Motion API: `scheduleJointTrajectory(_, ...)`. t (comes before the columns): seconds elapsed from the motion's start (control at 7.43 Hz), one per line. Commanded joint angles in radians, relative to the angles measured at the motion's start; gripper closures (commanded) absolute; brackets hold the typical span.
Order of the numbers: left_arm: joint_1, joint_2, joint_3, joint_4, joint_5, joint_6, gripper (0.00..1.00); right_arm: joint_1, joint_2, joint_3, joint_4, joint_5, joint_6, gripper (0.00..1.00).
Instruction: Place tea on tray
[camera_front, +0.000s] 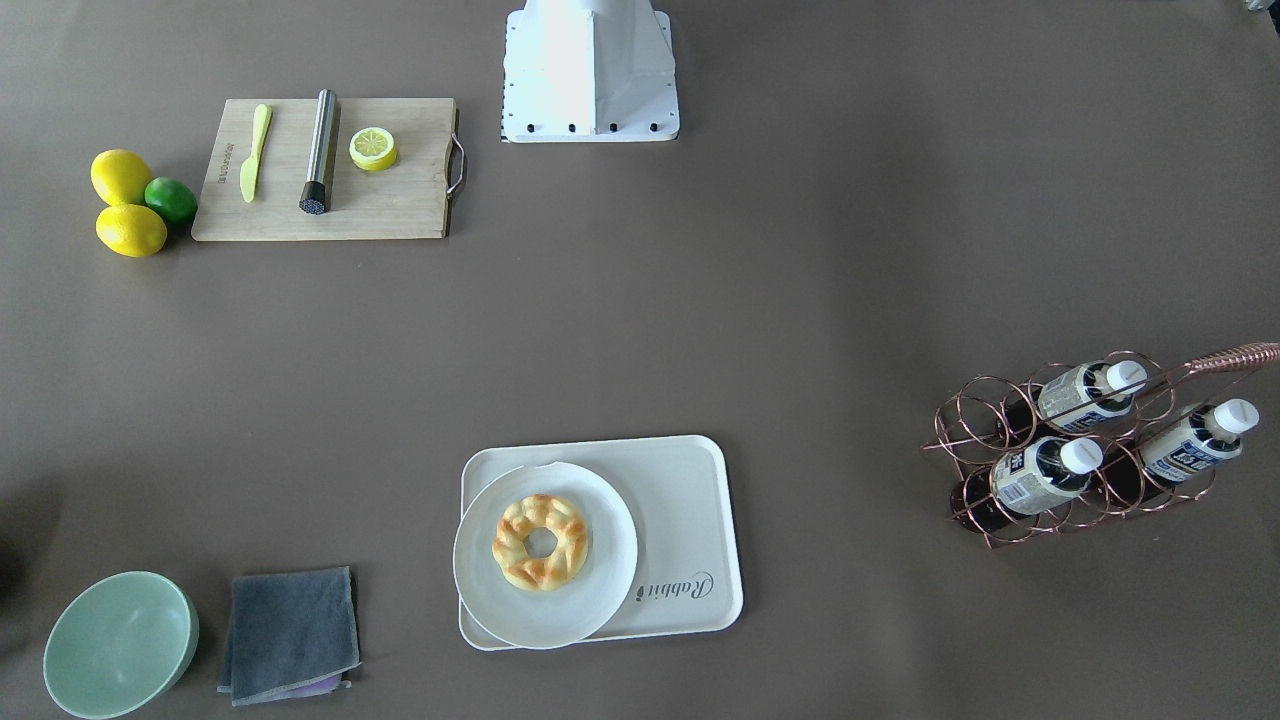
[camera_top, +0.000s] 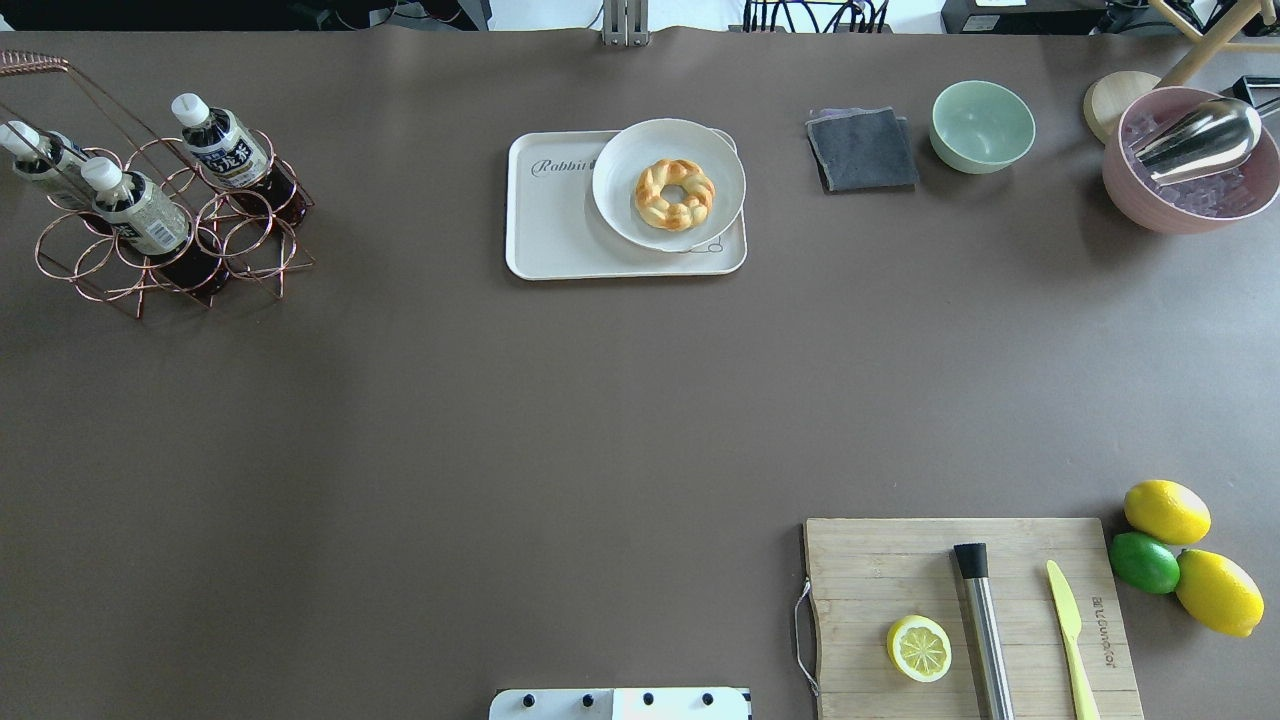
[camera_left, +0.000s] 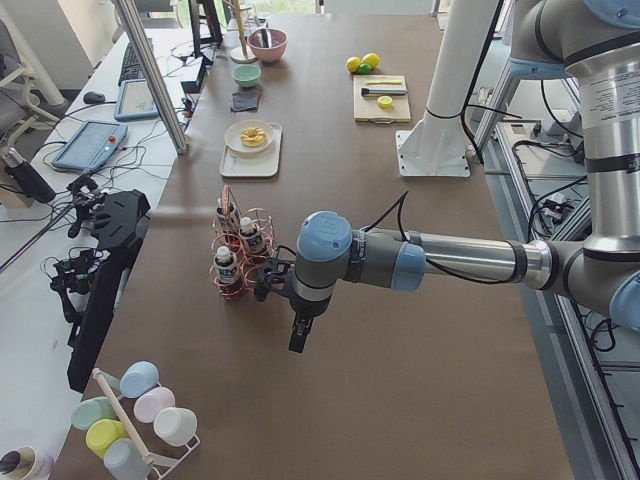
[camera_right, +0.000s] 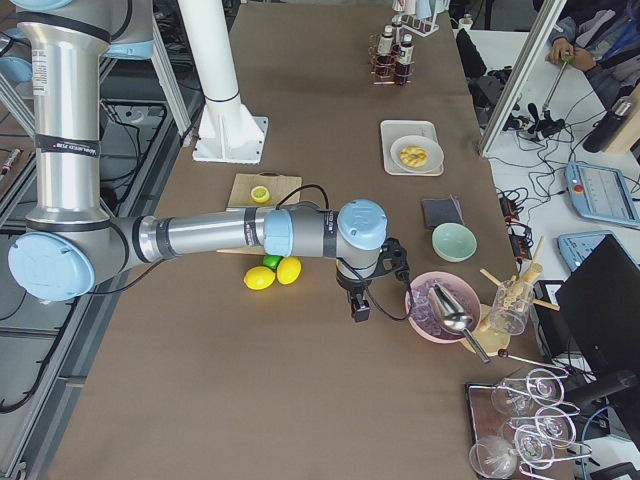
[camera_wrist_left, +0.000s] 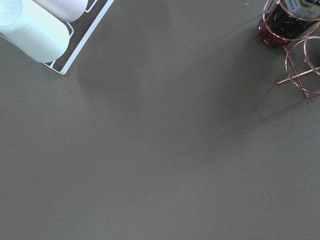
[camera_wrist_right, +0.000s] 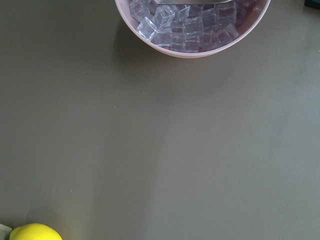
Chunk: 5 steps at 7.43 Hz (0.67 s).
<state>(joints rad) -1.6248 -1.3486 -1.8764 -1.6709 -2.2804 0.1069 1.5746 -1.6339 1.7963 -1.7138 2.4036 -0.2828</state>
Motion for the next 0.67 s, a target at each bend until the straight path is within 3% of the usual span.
scheduleJointTrajectory(0.0,0.017,0.005,-0.004,0.002,-0.004,0.002,0.03,-0.001,0.003,0.002,0.02,-0.01,-0.001,0.0)
scheduleJointTrajectory(0.54,0.017,-0.001,0.0,-0.004,-0.028,0.0,0.03,-0.001,0.0,0.0,0.06,-0.018,0.007,0.0)
